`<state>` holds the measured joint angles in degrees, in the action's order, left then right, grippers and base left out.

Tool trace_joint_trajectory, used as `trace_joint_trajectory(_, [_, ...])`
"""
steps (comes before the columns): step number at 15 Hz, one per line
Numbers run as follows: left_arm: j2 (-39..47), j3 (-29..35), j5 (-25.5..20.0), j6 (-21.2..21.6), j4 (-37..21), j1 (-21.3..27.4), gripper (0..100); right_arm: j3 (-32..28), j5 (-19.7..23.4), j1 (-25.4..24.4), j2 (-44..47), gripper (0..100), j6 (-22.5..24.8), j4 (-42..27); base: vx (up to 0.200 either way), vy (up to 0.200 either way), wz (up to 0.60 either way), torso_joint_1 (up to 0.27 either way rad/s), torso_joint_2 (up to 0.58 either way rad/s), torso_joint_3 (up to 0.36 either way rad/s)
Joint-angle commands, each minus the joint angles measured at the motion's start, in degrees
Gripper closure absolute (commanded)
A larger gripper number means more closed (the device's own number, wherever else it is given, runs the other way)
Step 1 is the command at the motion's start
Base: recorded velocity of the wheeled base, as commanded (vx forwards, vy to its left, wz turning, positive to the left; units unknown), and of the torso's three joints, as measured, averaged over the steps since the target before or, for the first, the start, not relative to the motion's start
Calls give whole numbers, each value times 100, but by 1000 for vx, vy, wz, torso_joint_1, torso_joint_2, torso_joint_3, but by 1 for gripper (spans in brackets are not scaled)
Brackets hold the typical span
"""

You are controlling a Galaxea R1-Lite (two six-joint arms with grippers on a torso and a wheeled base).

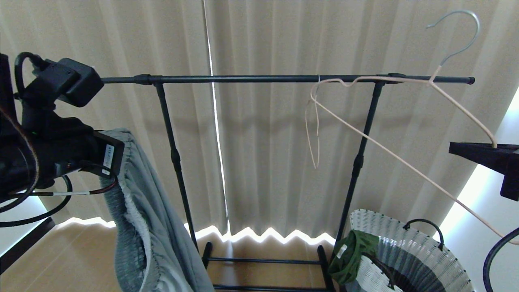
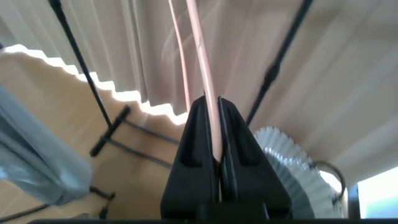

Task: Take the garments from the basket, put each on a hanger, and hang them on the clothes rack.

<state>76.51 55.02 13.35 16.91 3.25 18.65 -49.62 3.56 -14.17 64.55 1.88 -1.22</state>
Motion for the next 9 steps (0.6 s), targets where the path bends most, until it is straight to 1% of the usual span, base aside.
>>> trace_joint_trajectory(1, [268,449,80,-38,-176,165,100,-215,4,-306,181,100,-3,8,0,0,0,0,0,0])
trace_joint_trajectory(2, [374,545,80,-82,-176,244,100,-242,-4,-508,269,100,-30,52,0,0,0,0,0,0])
trace_joint_trajectory(4, [637,695,98,-416,-176,394,100,-242,-4,-913,480,100,-161,324,0,0,0,0,0,0])
trace_joint_trajectory(5, [760,783,133,-601,-176,482,100,-242,-13,-1062,585,100,-205,412,0,0,0,0,0,0])
trace_joint_trajectory(6, [839,862,221,-680,-176,534,100,-233,-13,-1123,638,100,-240,421,0,0,0,0,0,0])
trace_joint_trajectory(7, [962,1029,370,-794,-167,622,100,-215,-13,-1290,682,100,-364,421,0,0,0,0,0,0])
trace_joint_trajectory(9, [1270,1468,528,-1111,-167,816,100,-189,-13,-1800,708,100,-768,412,0,0,0,0,0,0])
